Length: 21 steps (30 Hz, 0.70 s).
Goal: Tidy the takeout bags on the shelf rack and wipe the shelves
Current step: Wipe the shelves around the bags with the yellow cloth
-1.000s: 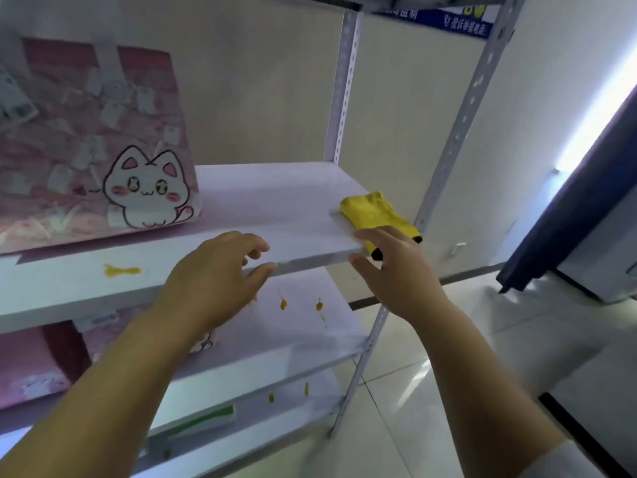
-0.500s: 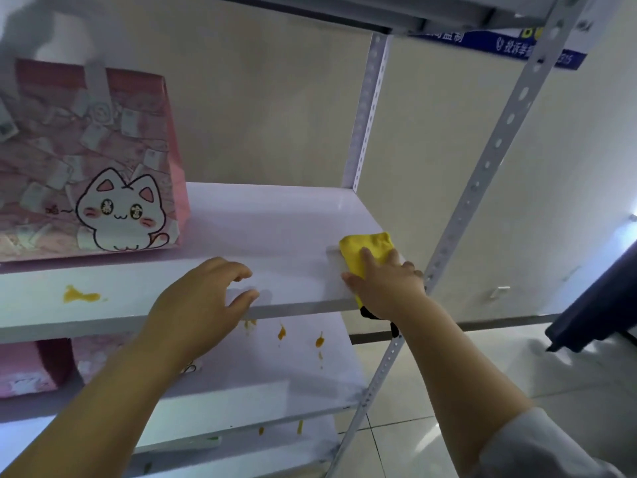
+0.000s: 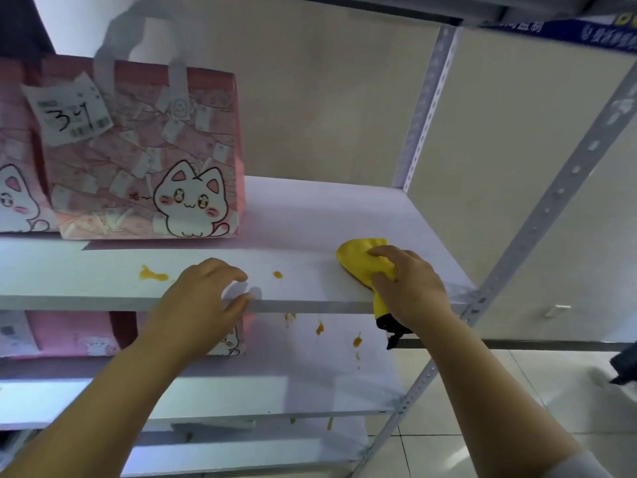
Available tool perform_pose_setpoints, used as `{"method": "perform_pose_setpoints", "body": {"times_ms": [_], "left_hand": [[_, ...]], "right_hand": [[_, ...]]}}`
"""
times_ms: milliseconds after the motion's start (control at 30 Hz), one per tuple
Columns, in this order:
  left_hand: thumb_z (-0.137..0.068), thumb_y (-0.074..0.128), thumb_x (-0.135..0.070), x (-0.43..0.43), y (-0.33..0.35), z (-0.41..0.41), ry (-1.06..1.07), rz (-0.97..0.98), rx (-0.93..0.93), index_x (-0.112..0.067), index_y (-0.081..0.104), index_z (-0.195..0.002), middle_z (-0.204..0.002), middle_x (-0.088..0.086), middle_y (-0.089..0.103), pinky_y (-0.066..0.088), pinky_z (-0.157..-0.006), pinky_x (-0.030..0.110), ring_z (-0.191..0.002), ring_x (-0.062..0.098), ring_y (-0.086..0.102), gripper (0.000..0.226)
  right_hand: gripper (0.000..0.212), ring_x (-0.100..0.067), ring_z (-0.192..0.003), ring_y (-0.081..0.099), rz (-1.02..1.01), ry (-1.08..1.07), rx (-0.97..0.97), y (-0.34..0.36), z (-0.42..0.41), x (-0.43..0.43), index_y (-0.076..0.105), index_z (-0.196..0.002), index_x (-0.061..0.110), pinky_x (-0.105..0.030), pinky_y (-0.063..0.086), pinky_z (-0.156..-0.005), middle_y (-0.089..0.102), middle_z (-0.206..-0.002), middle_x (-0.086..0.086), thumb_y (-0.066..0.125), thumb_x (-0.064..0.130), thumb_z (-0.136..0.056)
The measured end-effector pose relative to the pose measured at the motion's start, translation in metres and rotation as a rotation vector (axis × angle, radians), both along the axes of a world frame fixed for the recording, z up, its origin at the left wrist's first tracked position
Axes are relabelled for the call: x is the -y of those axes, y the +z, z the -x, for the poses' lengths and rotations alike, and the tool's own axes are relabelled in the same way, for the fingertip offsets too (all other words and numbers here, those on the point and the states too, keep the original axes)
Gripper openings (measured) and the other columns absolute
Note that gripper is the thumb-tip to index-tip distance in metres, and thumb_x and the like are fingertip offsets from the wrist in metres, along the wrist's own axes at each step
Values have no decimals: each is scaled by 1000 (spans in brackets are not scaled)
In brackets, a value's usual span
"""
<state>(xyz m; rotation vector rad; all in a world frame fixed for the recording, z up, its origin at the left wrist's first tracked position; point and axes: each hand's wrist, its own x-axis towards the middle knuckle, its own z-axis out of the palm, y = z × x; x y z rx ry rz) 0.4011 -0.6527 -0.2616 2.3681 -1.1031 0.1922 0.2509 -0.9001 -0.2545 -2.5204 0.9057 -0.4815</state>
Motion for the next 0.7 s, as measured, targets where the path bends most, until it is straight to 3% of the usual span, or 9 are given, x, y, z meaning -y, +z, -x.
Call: {"method": "perform_pose_setpoints", "body": {"times_ms": [133,267,367,533,700], "left_hand": [[-87,60,-29,-13,-1,-11,8,-26,-3,-16,62,-116,-117,-1,58,35,-89,27,-107,21,49,32],[-90,55,-28,-19,-3,-16,-109,-88,55,-18,65,-109,-110,-5,61,37,-83,25,-100,19,51,24],[-89,57,-22,-22,-5,-18,-170,-117,106,-13,68,-107,-108,1,64,41,-85,31,-98,25,55,22],[-77,68,-4,-23,-6,-20,-221,-82,197,-3,72,-82,-80,13,69,52,-63,41,-71,35,62,6],[-76,69,-3,-26,-11,-24,-235,-24,221,-4,72,-82,-76,12,68,52,-58,41,-66,34,61,7]], "right_hand": [[46,-27,-110,48,-43,63,92,-1,-23,-25,42,-132,39,-36,42,-83,45,-132,1,49,31,-87],[50,-29,-120,37,130,53,-135,-7,-44,-33,32,-137,42,-45,33,-94,34,-142,6,43,42,-89],[49,-29,-123,38,115,80,-211,-7,-62,-35,27,-137,47,-47,30,-94,26,-146,8,37,52,-89],[40,-22,-123,37,122,216,-215,-5,-87,-60,37,-127,56,-43,28,-92,29,-143,15,35,61,-87],[36,-22,-116,41,92,301,-157,-4,-68,-78,47,-119,54,-44,36,-97,34,-135,19,47,56,-82]]}}
